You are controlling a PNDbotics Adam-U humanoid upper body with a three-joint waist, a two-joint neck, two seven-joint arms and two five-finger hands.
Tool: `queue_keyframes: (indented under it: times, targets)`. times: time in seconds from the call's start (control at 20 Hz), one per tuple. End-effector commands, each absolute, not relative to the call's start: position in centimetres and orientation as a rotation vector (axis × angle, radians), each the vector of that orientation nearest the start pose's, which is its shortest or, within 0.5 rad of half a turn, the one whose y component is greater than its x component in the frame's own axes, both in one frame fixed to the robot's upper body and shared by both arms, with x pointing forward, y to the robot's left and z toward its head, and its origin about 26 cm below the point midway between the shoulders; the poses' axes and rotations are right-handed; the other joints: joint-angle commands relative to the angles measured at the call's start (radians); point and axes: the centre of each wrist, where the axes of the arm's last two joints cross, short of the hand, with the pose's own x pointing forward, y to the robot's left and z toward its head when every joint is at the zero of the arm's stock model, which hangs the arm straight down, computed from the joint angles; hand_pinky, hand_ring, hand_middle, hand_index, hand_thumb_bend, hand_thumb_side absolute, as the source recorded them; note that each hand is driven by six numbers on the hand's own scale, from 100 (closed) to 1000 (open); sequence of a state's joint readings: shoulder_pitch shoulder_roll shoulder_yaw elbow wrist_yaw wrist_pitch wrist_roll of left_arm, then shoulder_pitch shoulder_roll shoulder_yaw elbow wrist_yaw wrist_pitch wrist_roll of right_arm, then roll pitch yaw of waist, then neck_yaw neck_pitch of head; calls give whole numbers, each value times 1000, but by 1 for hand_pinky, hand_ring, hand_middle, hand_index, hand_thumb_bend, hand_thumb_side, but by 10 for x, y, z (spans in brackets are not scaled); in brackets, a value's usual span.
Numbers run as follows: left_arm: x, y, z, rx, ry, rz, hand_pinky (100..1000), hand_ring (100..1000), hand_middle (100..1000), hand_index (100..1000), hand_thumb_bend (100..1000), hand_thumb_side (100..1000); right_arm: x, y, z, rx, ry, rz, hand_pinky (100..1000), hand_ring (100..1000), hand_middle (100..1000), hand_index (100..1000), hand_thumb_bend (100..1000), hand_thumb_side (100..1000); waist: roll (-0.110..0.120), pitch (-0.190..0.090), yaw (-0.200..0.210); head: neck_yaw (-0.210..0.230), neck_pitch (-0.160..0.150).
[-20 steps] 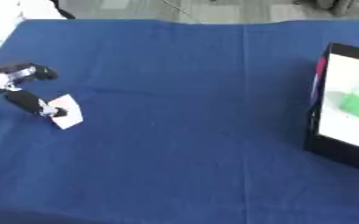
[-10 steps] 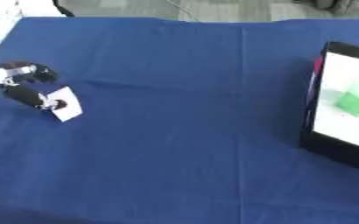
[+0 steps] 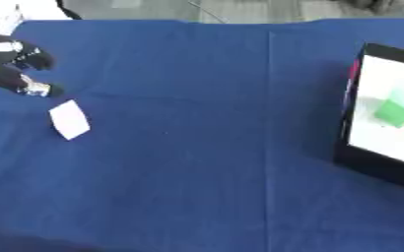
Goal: Pick up the objects with one hand, pass them to the other hand, and then place them into the box on the other side of the table.
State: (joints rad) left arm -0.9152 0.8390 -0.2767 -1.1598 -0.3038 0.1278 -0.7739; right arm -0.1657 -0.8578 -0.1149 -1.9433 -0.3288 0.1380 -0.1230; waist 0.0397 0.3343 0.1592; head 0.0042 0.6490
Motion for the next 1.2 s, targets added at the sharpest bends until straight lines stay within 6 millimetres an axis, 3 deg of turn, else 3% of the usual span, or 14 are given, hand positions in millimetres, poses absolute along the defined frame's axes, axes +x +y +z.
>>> queue_keyframes:
  times: [0.05,0.7,1.2]
  targets:
    - [421,373,317,592,-1152,-1340,951,895,807,870,570,529,279,-371,252,-493,-1977,442,999,1000,1000,1000,100,642,0,-21,1,-4,-6]
    - [439,363,291,650,-906,-1468,941,912,804,850,669,501,281,-372,251,-481,-1970,452,1000,1000,1000,1000,100,650,0,-24,1,-2,-10]
    - [455,353,271,688,-806,-1478,931,920,813,859,679,491,282,-373,249,-475,-1961,456,1000,1000,1000,1000,100,659,-2,-24,-1,2,-12]
